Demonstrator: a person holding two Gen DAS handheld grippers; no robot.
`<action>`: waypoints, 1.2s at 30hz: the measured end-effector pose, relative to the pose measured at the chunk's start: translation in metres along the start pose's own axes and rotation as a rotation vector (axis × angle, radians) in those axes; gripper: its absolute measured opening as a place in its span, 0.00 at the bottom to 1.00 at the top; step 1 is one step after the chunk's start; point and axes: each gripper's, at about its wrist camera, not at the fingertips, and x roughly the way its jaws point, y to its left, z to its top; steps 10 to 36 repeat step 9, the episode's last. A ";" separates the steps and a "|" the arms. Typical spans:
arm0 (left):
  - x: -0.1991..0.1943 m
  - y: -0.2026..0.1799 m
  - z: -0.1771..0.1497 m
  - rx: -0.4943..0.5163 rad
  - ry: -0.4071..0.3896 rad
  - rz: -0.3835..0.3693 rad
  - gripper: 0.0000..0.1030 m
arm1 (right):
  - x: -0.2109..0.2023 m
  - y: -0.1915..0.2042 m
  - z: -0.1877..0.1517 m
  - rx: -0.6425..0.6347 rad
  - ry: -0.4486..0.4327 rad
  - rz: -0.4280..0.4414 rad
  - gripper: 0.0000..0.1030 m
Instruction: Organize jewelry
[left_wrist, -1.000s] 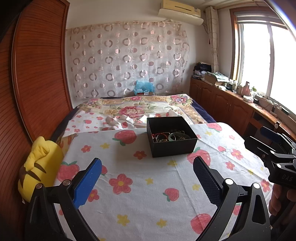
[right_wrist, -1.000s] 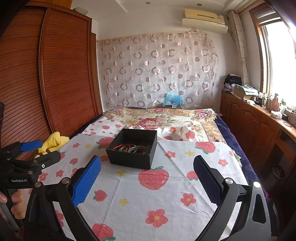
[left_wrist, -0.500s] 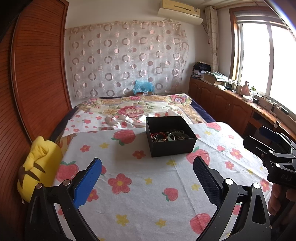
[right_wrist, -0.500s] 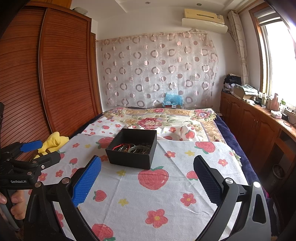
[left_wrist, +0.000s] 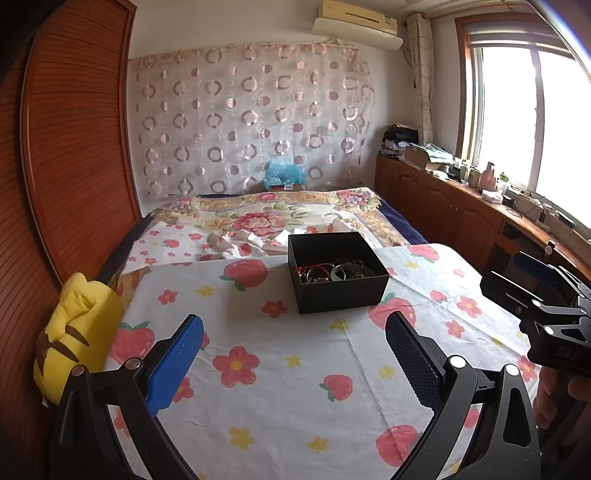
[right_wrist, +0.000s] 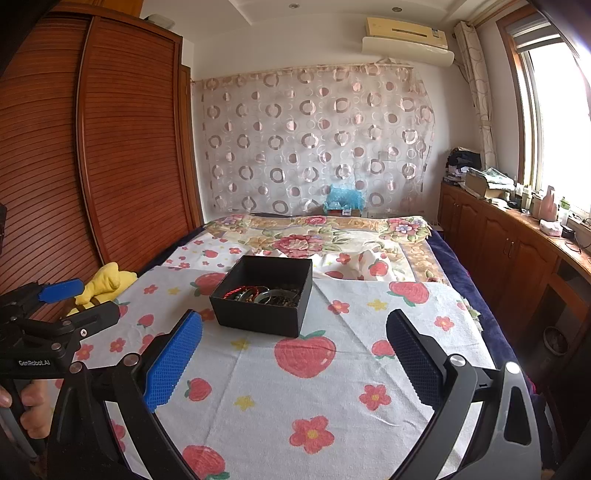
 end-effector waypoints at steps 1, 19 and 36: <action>0.000 0.000 0.000 0.000 0.001 -0.002 0.93 | 0.000 0.000 0.000 0.000 0.000 -0.001 0.98; 0.000 0.000 0.000 -0.001 -0.001 -0.001 0.93 | 0.000 -0.001 0.000 0.000 -0.001 0.000 0.98; 0.000 0.000 0.000 -0.001 -0.001 -0.001 0.93 | 0.000 -0.001 0.000 0.000 -0.001 0.000 0.98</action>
